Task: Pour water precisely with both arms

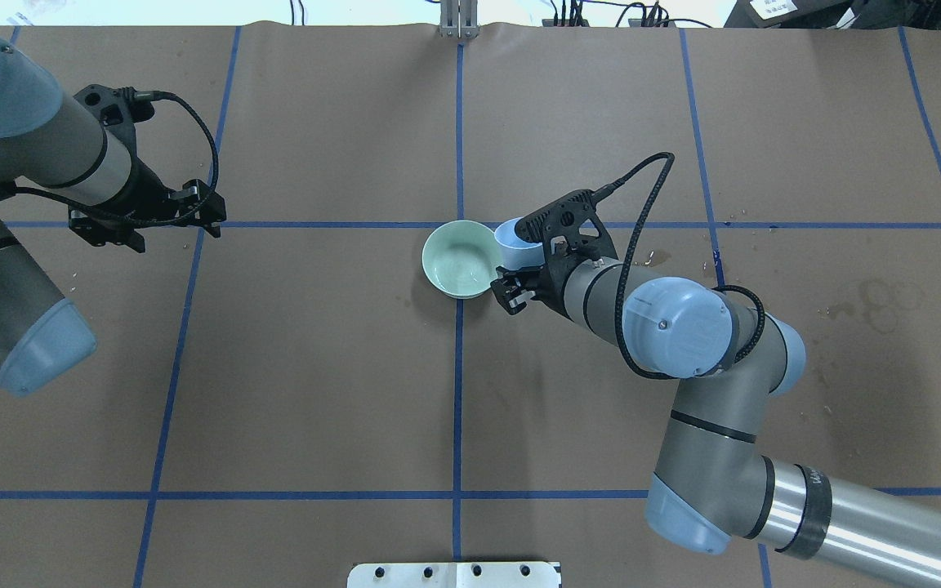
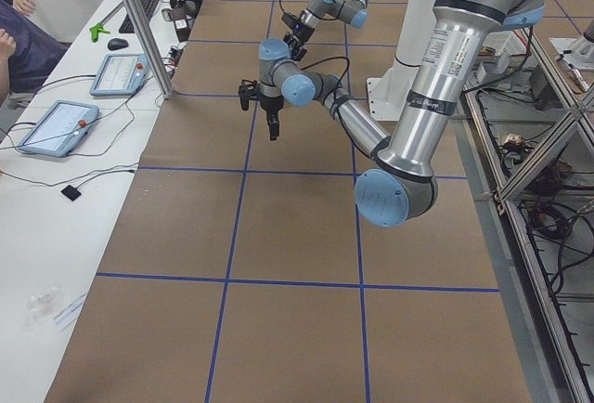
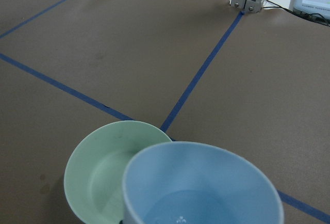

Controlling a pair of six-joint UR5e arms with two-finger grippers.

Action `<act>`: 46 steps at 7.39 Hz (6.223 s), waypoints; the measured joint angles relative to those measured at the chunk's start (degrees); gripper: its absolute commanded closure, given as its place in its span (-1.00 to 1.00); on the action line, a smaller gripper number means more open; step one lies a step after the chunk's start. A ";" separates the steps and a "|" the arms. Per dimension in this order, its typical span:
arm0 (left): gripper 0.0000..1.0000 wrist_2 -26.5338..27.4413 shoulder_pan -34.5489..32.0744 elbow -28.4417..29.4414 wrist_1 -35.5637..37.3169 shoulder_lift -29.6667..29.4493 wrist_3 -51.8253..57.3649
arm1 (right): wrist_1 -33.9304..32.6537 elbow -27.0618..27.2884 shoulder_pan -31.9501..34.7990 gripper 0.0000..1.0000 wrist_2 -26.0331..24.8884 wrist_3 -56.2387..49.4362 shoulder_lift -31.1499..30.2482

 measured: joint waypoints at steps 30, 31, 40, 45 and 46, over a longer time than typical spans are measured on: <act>-1.00 -0.09 -0.03 -1.07 -0.18 2.83 -0.20 | -34.49 -10.42 3.00 1.00 17.71 -12.48 17.54; -1.00 -0.09 -0.02 -1.08 -0.18 2.86 -0.23 | -35.71 -10.70 3.00 1.00 17.92 -12.79 18.32; -1.00 0.01 0.00 -2.40 -0.23 4.48 -0.30 | -39.26 -8.44 3.02 1.00 17.74 -13.19 19.48; -1.00 0.09 0.00 -2.57 -0.26 4.64 -0.32 | -19.14 -3.55 4.61 1.00 16.53 -7.57 10.90; -1.00 0.09 0.00 -2.55 -0.27 4.64 -0.24 | -13.19 -1.52 5.16 1.00 15.32 -4.93 7.81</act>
